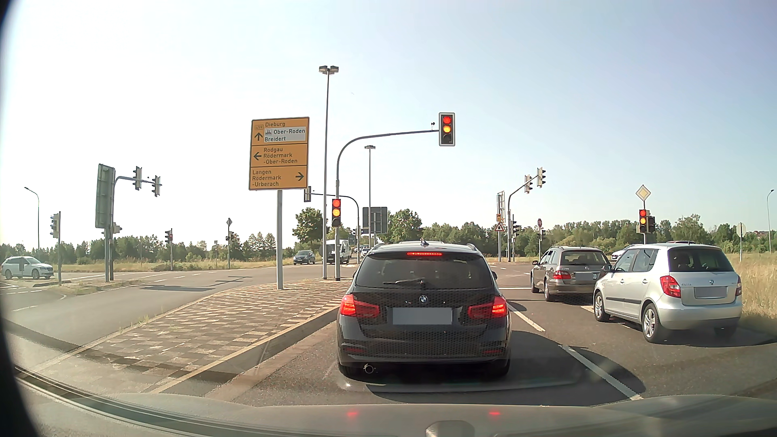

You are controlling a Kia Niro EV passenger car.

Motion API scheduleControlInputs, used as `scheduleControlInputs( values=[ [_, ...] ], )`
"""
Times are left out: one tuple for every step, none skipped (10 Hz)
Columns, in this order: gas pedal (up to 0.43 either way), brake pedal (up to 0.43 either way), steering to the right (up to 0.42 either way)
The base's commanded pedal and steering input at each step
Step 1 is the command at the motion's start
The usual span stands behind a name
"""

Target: Follow the waypoints while adhering to traffic rules and regulations

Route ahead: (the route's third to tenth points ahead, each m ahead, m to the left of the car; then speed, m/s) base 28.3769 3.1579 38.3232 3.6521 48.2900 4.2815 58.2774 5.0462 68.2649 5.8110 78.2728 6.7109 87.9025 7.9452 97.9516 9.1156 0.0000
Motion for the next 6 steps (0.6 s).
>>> scheduleControlInputs(
  values=[
    [0.000, 0.396, -0.006],
    [0.000, 0.396, -0.006],
    [0.000, 0.396, -0.006],
    [0.000, 0.396, -0.006],
    [0.000, 0.396, -0.006],
    [0.000, 0.396, -0.006]
  ],
)
